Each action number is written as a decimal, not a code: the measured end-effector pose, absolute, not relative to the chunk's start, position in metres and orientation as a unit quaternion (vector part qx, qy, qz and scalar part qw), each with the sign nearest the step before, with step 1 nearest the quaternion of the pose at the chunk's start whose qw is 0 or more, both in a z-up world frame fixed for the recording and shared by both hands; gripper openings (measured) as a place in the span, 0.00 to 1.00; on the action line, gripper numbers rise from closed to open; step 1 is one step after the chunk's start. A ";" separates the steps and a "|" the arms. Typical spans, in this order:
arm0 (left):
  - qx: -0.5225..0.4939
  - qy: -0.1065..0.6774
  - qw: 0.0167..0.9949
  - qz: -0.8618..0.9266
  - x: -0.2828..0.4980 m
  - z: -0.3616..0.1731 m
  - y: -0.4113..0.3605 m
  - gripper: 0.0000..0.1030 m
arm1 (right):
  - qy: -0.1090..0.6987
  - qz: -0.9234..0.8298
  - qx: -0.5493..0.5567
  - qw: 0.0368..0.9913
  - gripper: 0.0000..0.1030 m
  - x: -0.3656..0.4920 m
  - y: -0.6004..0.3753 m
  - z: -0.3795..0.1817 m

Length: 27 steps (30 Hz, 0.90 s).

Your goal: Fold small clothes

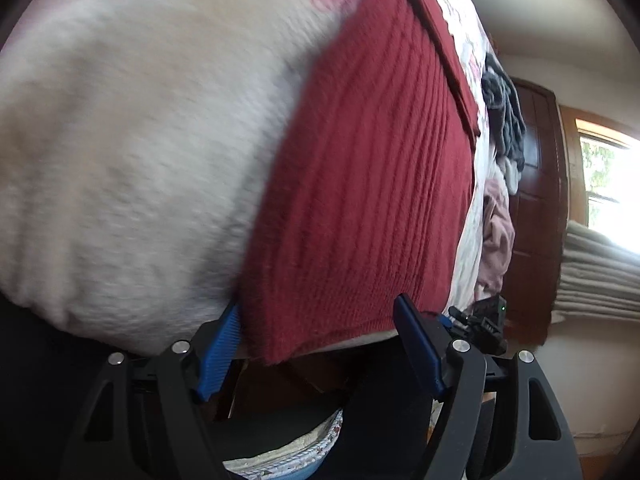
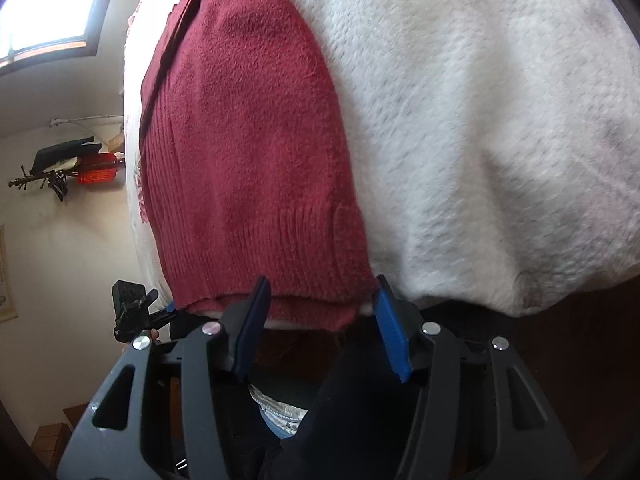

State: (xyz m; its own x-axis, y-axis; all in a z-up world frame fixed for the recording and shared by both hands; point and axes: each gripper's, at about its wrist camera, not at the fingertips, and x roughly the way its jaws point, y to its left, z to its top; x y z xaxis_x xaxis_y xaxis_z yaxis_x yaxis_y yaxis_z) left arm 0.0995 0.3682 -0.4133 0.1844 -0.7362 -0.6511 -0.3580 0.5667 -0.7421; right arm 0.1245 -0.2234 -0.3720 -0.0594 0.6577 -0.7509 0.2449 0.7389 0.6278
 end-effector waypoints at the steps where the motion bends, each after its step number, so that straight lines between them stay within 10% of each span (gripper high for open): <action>1: -0.439 0.621 0.632 -0.149 0.101 -0.412 0.366 0.73 | 0.708 0.170 0.319 0.607 0.52 0.124 -0.223 -0.372; 8: -0.432 0.627 0.633 -0.137 0.097 -0.413 0.371 0.65 | 0.710 0.169 0.315 0.607 0.52 0.124 -0.221 -0.372; 15: -0.417 0.639 0.634 -0.127 0.097 -0.416 0.368 0.32 | 0.705 0.166 0.333 0.604 0.49 0.120 -0.225 -0.377; 19: -0.417 0.632 0.641 -0.125 0.093 -0.409 0.368 0.08 | 0.702 0.161 0.331 0.610 0.06 0.119 -0.224 -0.378; 27: -0.458 0.579 0.661 -0.135 0.084 -0.377 0.378 0.06 | 0.668 0.174 0.341 0.638 0.04 0.111 -0.227 -0.348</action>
